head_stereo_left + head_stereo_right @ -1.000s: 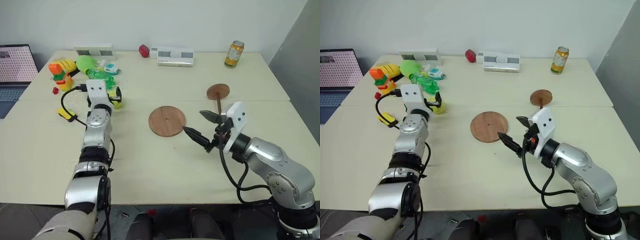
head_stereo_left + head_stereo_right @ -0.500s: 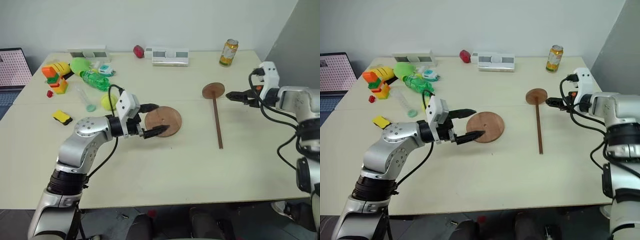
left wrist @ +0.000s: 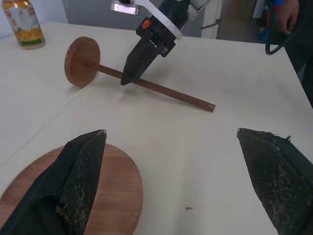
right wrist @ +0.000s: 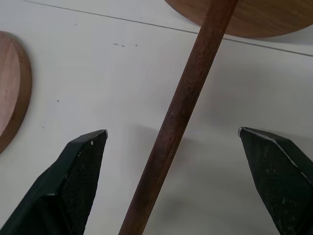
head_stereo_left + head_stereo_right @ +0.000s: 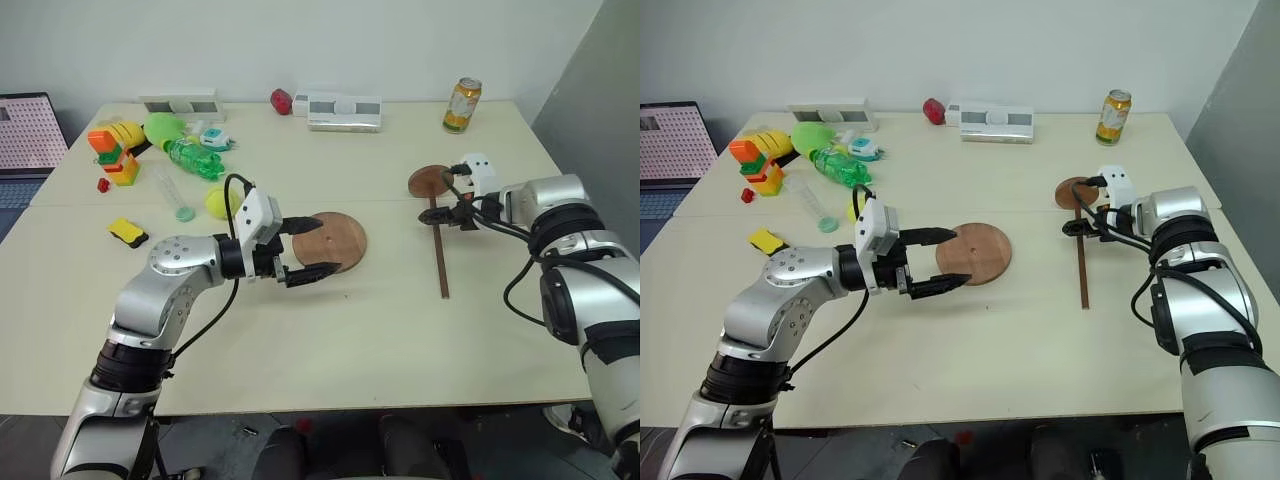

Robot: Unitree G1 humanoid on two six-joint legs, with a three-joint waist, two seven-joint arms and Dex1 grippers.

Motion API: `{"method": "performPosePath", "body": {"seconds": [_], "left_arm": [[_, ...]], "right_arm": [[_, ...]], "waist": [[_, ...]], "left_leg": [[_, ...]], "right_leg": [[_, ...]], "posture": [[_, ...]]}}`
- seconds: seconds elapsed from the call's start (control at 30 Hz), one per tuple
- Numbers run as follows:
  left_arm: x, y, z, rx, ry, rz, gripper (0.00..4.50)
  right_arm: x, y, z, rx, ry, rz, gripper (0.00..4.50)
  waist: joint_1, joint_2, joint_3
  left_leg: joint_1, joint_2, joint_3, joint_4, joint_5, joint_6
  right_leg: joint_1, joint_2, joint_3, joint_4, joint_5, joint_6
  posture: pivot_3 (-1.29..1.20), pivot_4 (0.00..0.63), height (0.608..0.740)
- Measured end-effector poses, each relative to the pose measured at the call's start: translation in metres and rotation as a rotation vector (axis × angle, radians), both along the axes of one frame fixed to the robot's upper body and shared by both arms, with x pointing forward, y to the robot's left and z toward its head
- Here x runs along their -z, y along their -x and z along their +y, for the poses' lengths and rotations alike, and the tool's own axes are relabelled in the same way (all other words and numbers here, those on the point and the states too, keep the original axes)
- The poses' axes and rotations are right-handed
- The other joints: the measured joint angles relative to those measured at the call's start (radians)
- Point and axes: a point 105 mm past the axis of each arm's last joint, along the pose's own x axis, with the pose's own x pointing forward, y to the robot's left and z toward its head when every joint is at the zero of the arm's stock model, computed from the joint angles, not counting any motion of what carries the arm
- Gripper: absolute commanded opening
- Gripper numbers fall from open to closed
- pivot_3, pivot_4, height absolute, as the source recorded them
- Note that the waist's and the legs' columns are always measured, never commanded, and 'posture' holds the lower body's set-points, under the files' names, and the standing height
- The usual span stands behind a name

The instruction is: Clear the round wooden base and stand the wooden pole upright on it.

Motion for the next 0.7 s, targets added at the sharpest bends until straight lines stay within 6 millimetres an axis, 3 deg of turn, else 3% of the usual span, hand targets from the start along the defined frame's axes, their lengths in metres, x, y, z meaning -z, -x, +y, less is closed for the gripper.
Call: {"method": "performPosePath", "body": {"seconds": [0.1, 0.43, 0.7], "left_arm": [[0.0, 0.002, 0.0, -0.004, -0.004, -0.004, 4.48], [0.005, 0.008, 0.002, -0.016, -0.009, 0.01, 4.5], [0.006, 0.009, 0.002, -0.005, -0.017, 0.012, 4.5]], "right_arm": [[0.003, -0.001, 0.005, -0.019, 0.022, -0.007, 4.5], [-0.003, -0.006, 0.015, -0.011, 0.008, -0.033, 2.33], [-0.006, -0.007, 0.014, 0.01, -0.008, -0.04, 0.25]], "waist": [[0.0, 0.0, 0.0], [0.0, 0.0, 0.0], [0.0, 0.0, 0.0]], "left_leg": [[0.0, 0.0, 0.0, 0.0, 0.0, 0.0], [0.0, 0.0, 0.0, 0.0, 0.0, 0.0], [0.0, 0.0, 0.0, 0.0, 0.0, 0.0]], "right_leg": [[0.0, 0.0, 0.0, 0.001, 0.0, 0.0], [0.0, 0.0, 0.0, 0.001, 0.0, 0.0], [0.0, 0.0, 0.0, 0.001, 0.0, 0.0]], "posture": [[0.0, 0.15, 0.74], [0.0, 0.15, 0.74], [0.0, 0.15, 0.74]]}}
